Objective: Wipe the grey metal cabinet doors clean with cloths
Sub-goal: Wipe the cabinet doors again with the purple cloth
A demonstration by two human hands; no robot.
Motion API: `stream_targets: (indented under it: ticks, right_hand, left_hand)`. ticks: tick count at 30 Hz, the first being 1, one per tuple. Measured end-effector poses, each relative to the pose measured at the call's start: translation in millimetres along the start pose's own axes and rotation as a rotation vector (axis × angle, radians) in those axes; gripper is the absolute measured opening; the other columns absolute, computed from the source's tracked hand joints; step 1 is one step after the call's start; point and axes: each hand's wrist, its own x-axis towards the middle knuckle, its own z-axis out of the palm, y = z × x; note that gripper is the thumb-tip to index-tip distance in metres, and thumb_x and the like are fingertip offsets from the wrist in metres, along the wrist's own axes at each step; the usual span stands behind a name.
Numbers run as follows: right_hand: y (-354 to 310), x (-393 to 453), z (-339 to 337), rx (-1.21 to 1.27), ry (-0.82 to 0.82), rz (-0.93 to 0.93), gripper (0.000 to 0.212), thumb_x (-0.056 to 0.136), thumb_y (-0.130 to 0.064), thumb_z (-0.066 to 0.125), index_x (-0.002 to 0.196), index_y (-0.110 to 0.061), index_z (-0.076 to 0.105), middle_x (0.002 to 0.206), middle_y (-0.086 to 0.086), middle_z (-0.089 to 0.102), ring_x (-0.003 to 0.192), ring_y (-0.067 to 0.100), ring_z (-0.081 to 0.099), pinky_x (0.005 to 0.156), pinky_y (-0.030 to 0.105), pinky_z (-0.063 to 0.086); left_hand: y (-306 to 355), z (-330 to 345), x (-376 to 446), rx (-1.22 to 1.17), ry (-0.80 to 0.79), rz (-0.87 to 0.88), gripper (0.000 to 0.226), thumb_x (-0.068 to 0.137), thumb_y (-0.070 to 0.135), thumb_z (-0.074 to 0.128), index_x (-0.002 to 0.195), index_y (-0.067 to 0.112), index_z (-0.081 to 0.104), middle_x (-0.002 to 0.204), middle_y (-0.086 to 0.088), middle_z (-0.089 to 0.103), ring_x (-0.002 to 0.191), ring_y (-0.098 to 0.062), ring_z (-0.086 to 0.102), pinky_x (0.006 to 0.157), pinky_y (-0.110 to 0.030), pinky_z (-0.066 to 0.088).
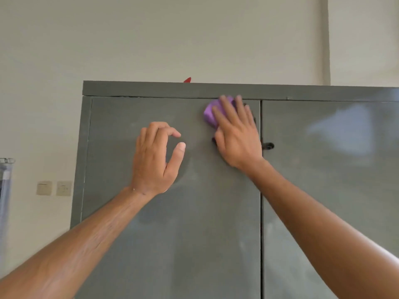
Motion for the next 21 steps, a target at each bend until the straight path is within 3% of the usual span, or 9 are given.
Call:
stream_targets:
  ticks: [3,7,10,11,12,13,15,18,21]
  right_hand:
    - [-63,60,10,0.026,0.056,0.279,0.064,0.094,-0.025,0.032,0.156,-0.01,0.04,0.168,0.015,0.026,0.155,0.05,0.014,0.126,0.056,0.015]
    - [-133,54,32,0.314,-0.083,-0.196,0.052,0.104,-0.028,0.034,0.154,-0.011,0.039,0.16,0.01,0.041,0.152,0.037,0.027,0.125,0.051,0.021]
    - [-125,45,14,0.872,-0.064,0.013,0.053,0.102,-0.013,0.034,0.155,-0.009,0.035,0.094,0.0,0.065,0.089,0.01,0.06,0.096,0.032,0.045]
    - [-124,44,11,0.961,-0.054,0.132,0.06,0.1,-0.005,0.034,0.159,-0.006,0.028,0.101,0.005,0.068,0.09,0.013,0.063,0.091,0.028,0.047]
    - [-123,45,10,0.994,-0.031,0.192,0.062,0.099,0.0,0.034,0.16,-0.003,0.026,0.128,0.015,0.066,0.113,0.018,0.062,0.099,0.025,0.046]
    - [-120,47,10,1.015,0.033,0.198,0.061,0.098,0.001,0.035,0.159,0.0,0.029,0.152,0.021,0.05,0.139,0.021,0.048,0.113,0.023,0.04]
    - [-114,54,12,1.034,0.189,0.231,0.053,0.099,-0.001,0.038,0.152,0.002,0.042,0.161,0.022,0.037,0.152,0.025,0.035,0.124,0.035,0.033]
    - [-108,55,21,0.884,0.352,0.265,0.043,0.099,0.005,0.036,0.137,0.004,0.057,0.145,0.02,0.052,0.138,0.025,0.049,0.118,0.031,0.038]
    - [-115,44,37,0.682,0.277,0.192,0.045,0.097,0.002,0.037,0.137,0.001,0.057,0.149,0.02,0.048,0.147,0.037,0.037,0.122,0.047,0.033]
  left_hand:
    - [-14,-8,11,0.003,0.024,-0.024,0.025,0.1,0.026,0.053,0.113,0.007,0.062,0.115,-0.006,0.056,0.102,-0.027,0.052,0.094,-0.03,0.035]
    - [-26,-11,9,-0.084,0.067,-0.108,0.033,0.104,0.029,0.051,0.121,0.003,0.058,0.123,-0.006,0.052,0.117,-0.028,0.051,0.104,-0.037,0.042]
    - [-13,-5,1,-0.282,-0.114,-0.297,0.071,0.104,0.054,0.032,0.156,0.006,0.034,0.159,-0.002,0.033,0.151,-0.018,0.027,0.123,-0.021,0.02]
    - [-10,1,-1,-0.315,-0.19,-0.376,0.082,0.101,0.065,0.023,0.164,0.012,0.02,0.17,0.0,0.016,0.158,-0.011,0.007,0.123,-0.014,0.005]
    - [-9,6,1,-0.286,-0.249,-0.406,0.088,0.097,0.073,0.013,0.167,0.019,0.011,0.174,0.004,0.0,0.158,-0.006,-0.011,0.122,-0.013,-0.008]
    - [-11,9,6,-0.213,-0.283,-0.392,0.09,0.095,0.077,0.004,0.167,0.024,0.008,0.174,0.005,-0.009,0.155,-0.006,-0.024,0.122,-0.019,-0.015]
    - [-30,12,27,0.005,-0.329,-0.295,0.087,0.096,0.073,-0.006,0.167,0.024,0.009,0.172,0.006,-0.014,0.15,-0.009,-0.036,0.126,-0.038,-0.019]
    - [-78,4,67,0.305,-0.315,-0.218,0.077,0.102,0.064,0.004,0.167,0.024,0.012,0.175,0.002,-0.004,0.159,-0.032,-0.017,0.128,-0.055,-0.006]
    - [-116,-6,76,0.436,-0.259,-0.209,0.072,0.107,0.058,0.017,0.165,0.015,0.018,0.174,-0.009,0.006,0.158,-0.044,-0.001,0.128,-0.057,0.003]
